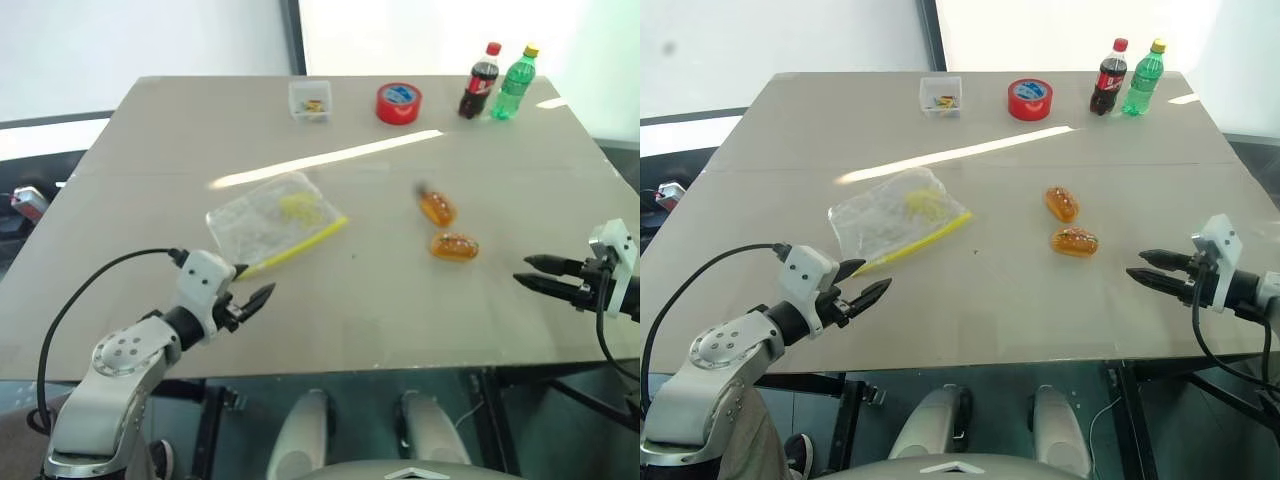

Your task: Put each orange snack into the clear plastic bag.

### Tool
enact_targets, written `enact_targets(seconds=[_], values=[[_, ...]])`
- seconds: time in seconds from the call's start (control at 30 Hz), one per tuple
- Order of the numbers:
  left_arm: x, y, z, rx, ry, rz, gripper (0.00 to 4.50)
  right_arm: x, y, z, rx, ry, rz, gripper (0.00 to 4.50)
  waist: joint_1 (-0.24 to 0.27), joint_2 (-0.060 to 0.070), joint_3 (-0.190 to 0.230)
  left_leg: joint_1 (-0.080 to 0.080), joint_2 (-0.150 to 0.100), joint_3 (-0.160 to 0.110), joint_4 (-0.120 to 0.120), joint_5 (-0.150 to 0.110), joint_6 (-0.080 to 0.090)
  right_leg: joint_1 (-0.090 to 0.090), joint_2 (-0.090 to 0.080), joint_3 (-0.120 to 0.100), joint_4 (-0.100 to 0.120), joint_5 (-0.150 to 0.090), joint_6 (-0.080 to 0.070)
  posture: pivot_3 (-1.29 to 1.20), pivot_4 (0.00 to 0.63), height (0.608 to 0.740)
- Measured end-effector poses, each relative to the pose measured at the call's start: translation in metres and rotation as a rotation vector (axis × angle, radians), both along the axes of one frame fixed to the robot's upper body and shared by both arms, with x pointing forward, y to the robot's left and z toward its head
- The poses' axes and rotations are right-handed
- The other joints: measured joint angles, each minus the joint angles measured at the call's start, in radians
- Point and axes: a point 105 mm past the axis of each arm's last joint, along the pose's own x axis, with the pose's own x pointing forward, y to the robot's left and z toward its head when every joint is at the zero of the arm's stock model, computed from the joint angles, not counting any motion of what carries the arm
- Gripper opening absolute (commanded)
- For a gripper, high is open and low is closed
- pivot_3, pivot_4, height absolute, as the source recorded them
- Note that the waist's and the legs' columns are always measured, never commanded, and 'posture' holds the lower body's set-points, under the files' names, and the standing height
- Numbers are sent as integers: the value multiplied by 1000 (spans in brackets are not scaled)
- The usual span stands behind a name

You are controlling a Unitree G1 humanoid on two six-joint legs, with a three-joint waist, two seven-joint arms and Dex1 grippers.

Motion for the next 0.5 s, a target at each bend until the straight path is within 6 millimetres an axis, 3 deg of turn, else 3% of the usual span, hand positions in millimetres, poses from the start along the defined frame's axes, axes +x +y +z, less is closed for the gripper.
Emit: enact_targets(seconds=[0.5], values=[[1,-4,4,-22,-9,-25,3148,0,0,0,-10,-24,3,2398,0,0,0,0,0,0,0,0,0,0,0,0,0,0,0,0,150,740]])
